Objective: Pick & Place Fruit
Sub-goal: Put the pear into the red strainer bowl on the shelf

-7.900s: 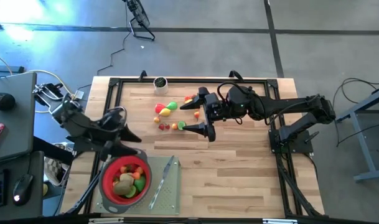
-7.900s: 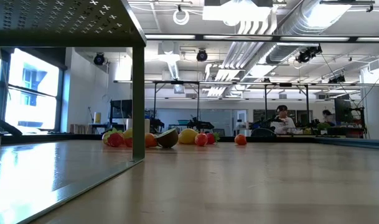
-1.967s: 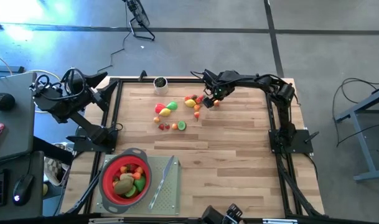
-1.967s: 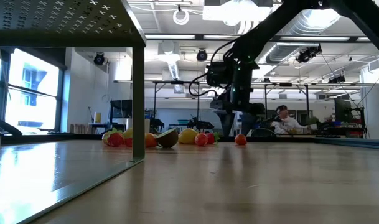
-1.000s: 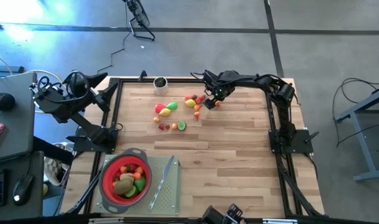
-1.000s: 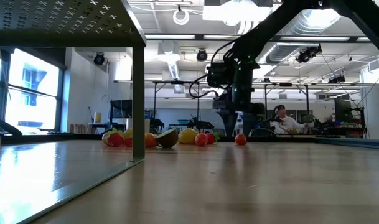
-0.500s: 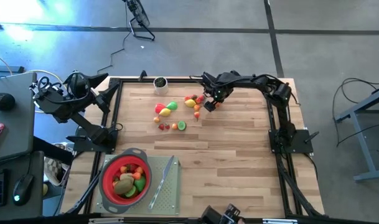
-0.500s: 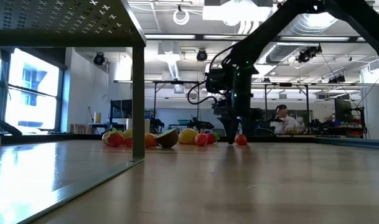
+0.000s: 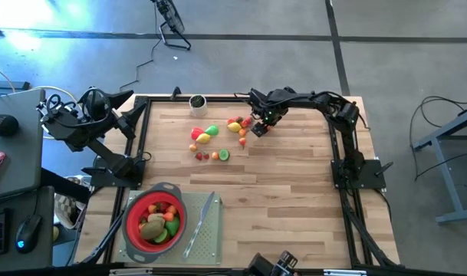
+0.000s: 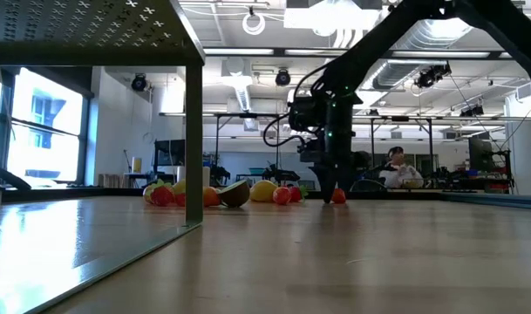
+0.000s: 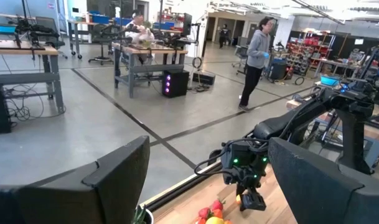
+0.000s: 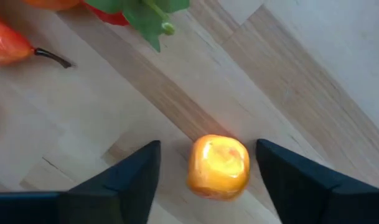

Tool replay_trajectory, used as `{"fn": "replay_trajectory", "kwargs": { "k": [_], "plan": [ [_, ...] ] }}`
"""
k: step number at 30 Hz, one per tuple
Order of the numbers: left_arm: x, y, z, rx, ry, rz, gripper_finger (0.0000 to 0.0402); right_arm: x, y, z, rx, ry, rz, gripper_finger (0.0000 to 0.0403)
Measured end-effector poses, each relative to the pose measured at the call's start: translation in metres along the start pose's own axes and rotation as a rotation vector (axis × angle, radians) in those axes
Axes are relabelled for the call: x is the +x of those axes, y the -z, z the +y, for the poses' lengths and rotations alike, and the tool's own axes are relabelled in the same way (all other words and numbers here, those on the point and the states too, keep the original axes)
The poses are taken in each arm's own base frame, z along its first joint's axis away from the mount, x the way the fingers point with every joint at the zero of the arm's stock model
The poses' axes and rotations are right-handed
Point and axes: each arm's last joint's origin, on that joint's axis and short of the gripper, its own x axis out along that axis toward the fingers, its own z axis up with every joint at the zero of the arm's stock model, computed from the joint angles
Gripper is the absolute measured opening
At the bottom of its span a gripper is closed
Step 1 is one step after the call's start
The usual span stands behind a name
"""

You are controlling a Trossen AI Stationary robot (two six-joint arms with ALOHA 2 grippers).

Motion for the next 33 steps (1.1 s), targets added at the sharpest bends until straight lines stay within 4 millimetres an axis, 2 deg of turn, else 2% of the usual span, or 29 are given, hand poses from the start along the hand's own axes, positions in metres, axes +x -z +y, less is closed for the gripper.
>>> {"fn": "replay_trajectory", "kwargs": {
  "k": [4, 16, 19, 23, 27, 33],
  "plan": [
    [0.0, 0.0, 0.0, 0.0, 0.0, 0.0, 0.0321, 0.0, 0.0, 0.0, 0.012, 0.003, -0.002, 0.0209],
    [0.0, 0.0, 0.0, -0.001, -0.001, 0.0, 0.0321, 0.0, 0.0, 0.0, 0.014, 0.008, 0.003, 0.0124],
    [0.0, 0.0, 0.0, -0.001, -0.001, 0.0, 0.0321, 0.0, 0.0, 0.0, 0.014, 0.008, 0.004, 0.0113],
    [0.0, 0.0, 0.0, -0.001, -0.001, 0.0, 0.0321, -0.002, 0.001, 0.0, 0.014, 0.007, 0.004, 0.0119],
    [0.0, 0.0, 0.0, -0.001, -0.001, 0.0, 0.0321, -0.012, 0.003, 0.001, 0.01, 0.014, -0.021, 0.0122],
    [0.0, 0.0, 0.0, -0.001, -0.001, 0.0, 0.0321, -0.049, 0.003, 0.001, 0.01, -0.058, -0.116, 0.0109]
  ]
}}
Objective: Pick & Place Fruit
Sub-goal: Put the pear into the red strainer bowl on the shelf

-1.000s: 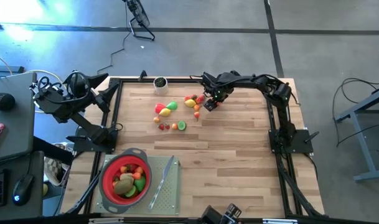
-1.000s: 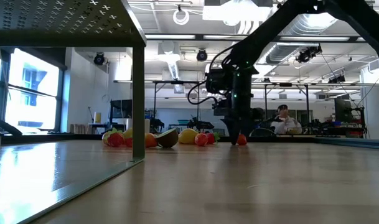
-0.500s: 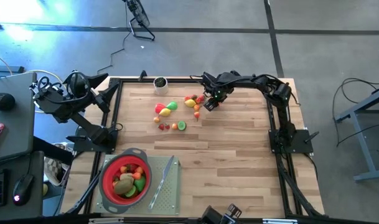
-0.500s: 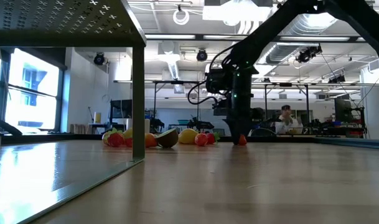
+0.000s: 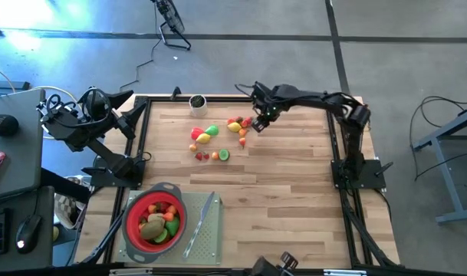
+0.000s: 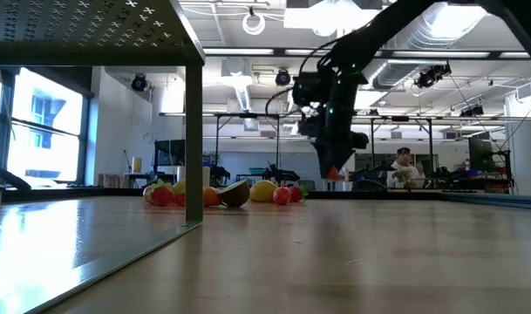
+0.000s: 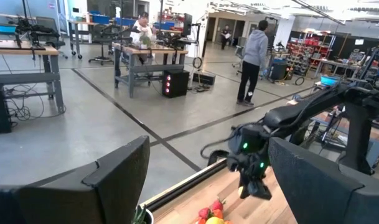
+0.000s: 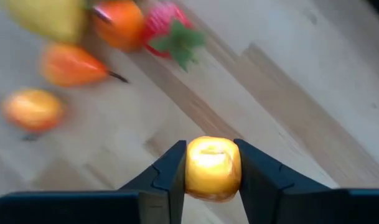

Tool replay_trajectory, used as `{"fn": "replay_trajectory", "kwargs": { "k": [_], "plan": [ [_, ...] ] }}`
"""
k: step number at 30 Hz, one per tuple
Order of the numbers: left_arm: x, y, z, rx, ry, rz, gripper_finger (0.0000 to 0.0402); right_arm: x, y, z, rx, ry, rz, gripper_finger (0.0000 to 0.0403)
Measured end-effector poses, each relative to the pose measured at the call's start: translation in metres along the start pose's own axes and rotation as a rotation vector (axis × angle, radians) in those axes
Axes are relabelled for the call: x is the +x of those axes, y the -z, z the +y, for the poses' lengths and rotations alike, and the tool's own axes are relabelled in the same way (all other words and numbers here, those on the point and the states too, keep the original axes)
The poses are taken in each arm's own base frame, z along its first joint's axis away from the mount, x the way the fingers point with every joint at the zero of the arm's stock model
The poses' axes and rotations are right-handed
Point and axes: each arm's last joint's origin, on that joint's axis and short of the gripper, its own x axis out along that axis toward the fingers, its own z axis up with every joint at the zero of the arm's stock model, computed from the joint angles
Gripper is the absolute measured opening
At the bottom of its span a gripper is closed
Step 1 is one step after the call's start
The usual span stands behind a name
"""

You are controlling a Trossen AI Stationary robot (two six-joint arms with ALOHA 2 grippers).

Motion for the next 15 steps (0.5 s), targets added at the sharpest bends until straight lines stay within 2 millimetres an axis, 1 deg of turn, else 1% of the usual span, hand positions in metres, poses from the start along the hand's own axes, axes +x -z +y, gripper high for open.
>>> {"fn": "replay_trajectory", "kwargs": {
  "k": [7, 11, 15],
  "plan": [
    [0.0, 0.0, 0.0, 0.0, -0.001, 0.0, 0.0321, -0.063, 0.0, 0.004, 0.015, -0.111, -0.199, 0.0118],
    [0.0, 0.0, 0.0, -0.001, -0.004, -0.002, 0.0321, -0.104, 0.0, 0.006, 0.02, -0.181, -0.37, 0.011],
    [0.0, 0.0, 0.0, -0.001, -0.004, -0.002, 0.0321, -0.141, 0.002, 0.007, 0.033, -0.246, -0.548, 0.0115]
  ]
}}
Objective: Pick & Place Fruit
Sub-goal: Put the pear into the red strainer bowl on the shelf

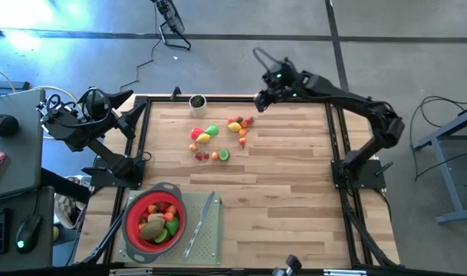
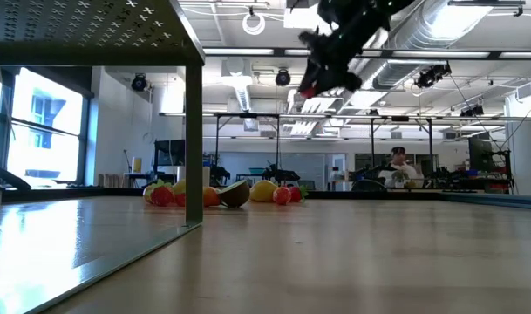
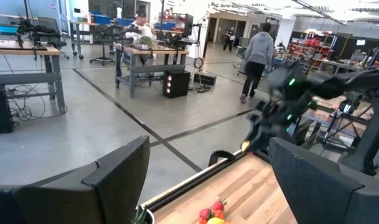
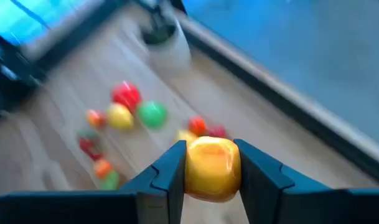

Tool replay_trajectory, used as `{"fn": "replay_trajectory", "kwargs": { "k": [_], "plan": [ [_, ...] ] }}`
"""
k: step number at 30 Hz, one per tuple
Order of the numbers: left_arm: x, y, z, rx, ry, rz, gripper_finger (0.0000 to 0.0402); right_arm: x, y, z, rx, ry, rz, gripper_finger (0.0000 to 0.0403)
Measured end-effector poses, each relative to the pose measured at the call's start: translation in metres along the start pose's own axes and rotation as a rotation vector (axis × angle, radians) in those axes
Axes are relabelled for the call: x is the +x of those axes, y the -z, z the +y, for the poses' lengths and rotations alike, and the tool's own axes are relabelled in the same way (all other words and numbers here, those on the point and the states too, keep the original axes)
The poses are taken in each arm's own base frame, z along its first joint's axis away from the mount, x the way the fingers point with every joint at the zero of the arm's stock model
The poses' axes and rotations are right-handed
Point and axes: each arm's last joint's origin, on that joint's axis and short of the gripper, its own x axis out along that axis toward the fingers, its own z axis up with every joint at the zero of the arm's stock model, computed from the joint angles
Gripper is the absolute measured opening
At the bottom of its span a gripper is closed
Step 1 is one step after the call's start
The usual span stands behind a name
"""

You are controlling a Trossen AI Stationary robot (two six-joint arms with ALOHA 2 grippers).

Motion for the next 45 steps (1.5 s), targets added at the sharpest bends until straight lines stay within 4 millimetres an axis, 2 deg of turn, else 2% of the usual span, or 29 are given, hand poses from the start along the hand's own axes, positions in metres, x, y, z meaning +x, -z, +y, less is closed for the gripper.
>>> {"fn": "replay_trajectory", "kwargs": {
  "k": [6, 12, 19, 29, 36, 45],
  "plan": [
    [0.0, 0.0, 0.0, 0.0, 0.0, 0.0, 0.0321, -0.042, -0.02, 0.016, -0.038, -0.094, -0.252, 0.0114],
    [0.0, 0.0, 0.0, -0.008, 0.0, 0.0, 0.0321, -0.07, -0.032, 0.034, -0.086, -0.19, -0.456, 0.0114],
    [0.0, 0.0, -0.001, -0.082, 0.039, 0.017, 0.0321, -0.078, -0.037, 0.058, -0.18, -0.337, -0.576, 0.0113],
    [0.0, 0.001, -0.002, -0.107, 0.065, 0.03, 0.0321, -0.085, -0.03, 0.092, -0.247, -0.466, -0.647, 0.0119],
    [0.0, 0.001, -0.002, -0.097, 0.066, 0.03, 0.0321, -0.092, -0.02, 0.12, -0.288, -0.544, -0.695, 0.0114],
    [0.0, 0.001, -0.002, -0.077, 0.069, 0.03, 0.0321, -0.102, -0.001, 0.157, -0.298, -0.544, -0.755, 0.0114]
  ]
}}
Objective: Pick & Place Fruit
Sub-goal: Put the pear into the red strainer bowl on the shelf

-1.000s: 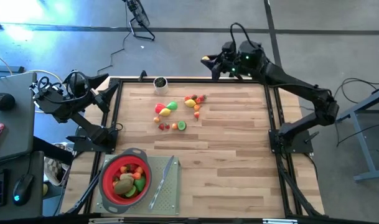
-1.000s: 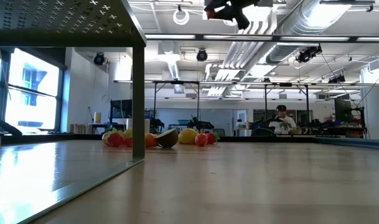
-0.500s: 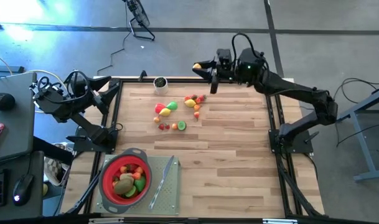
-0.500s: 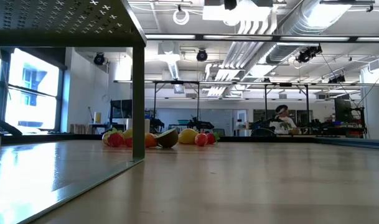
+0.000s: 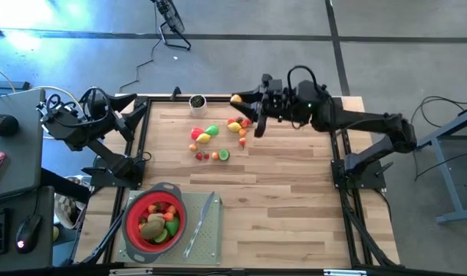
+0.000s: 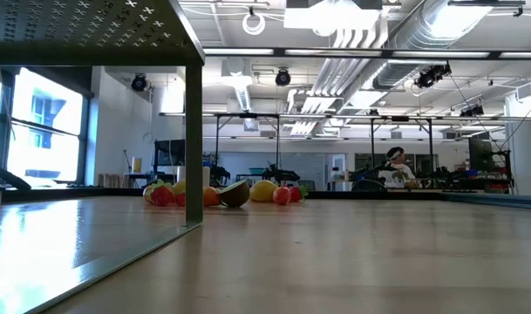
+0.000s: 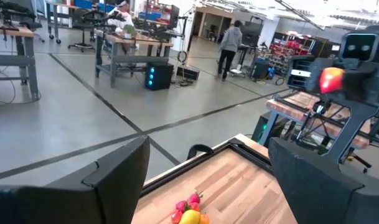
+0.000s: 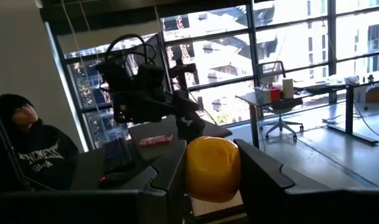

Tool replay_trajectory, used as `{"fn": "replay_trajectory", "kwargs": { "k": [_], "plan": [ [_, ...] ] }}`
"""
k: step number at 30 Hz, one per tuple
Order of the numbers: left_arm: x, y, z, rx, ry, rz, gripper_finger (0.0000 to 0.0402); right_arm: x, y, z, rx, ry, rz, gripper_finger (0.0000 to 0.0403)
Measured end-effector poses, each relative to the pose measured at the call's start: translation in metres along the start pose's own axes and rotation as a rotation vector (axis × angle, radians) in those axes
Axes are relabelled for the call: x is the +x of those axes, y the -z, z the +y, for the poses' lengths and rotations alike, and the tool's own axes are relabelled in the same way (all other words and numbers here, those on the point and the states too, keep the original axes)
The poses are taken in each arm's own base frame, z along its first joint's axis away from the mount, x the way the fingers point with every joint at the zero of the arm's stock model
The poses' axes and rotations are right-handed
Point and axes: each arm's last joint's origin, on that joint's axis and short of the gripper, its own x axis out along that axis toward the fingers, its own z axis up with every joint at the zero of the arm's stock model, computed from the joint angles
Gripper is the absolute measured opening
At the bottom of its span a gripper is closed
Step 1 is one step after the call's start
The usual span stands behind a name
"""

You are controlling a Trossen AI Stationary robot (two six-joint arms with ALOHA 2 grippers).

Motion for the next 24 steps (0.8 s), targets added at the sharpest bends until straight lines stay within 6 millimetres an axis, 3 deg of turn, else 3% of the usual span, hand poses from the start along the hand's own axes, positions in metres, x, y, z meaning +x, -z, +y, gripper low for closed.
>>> {"fn": "replay_trajectory", "kwargs": {
  "k": [6, 11, 24],
  "plan": [
    [0.0, 0.0, 0.0, 0.0, 0.016, 0.008, 0.0321, 0.008, 0.011, 0.034, -0.006, -0.019, -0.048, 0.0117],
    [0.0, 0.002, -0.007, -0.075, 0.187, 0.095, 0.0321, 0.017, 0.024, 0.056, -0.017, -0.06, -0.068, 0.0116],
    [0.013, 0.031, -0.063, -0.421, 0.232, 0.135, 0.0321, 0.013, 0.035, 0.079, -0.08, -0.152, 0.008, 0.0114]
  ]
}}
